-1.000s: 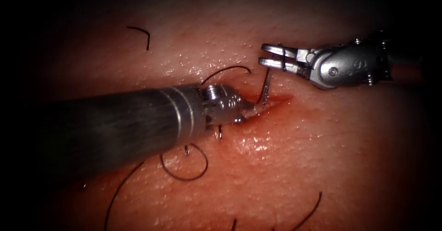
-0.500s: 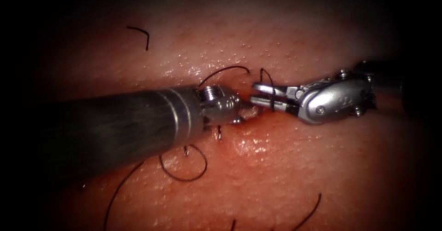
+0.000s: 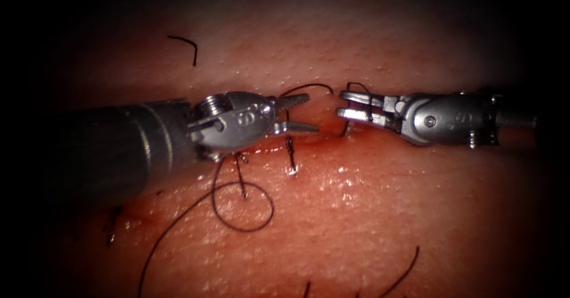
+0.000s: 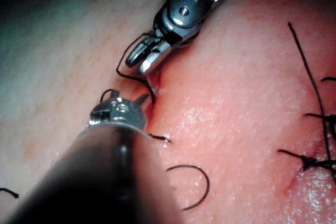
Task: Wound Closure
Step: Throw needle into skin below wound with right gripper
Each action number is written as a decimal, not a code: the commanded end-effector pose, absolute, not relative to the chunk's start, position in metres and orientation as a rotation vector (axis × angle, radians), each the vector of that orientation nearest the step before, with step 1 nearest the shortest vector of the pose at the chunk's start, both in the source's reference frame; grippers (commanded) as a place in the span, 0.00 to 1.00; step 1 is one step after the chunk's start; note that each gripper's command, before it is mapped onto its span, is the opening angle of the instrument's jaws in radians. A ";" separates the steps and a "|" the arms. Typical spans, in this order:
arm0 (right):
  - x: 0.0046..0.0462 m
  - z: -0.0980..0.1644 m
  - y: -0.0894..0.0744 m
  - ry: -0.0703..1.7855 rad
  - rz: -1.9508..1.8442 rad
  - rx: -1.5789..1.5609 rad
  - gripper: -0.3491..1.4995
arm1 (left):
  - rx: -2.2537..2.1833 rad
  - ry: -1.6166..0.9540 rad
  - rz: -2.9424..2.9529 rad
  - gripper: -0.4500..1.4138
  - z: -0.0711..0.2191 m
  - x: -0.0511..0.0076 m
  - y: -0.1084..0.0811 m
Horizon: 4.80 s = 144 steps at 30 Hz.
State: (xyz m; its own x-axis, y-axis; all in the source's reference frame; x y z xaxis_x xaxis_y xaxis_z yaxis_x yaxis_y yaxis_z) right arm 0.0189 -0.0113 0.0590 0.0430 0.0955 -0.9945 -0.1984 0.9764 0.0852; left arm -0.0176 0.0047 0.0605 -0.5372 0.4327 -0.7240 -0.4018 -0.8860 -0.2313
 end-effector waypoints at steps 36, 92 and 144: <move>0.0199 0.061 -0.007 1.375 0.395 0.468 0.00 | -1.143 -0.080 2.514 0.20 0.064 -0.0240 -0.005; 0.0226 0.062 -0.009 1.409 0.686 1.102 0.00 | -1.097 -0.174 2.536 0.19 0.068 -0.0207 -0.006; 0.0173 0.058 -0.007 1.330 0.799 0.530 0.91 | -1.100 -0.187 2.544 0.17 0.067 -0.0198 -0.006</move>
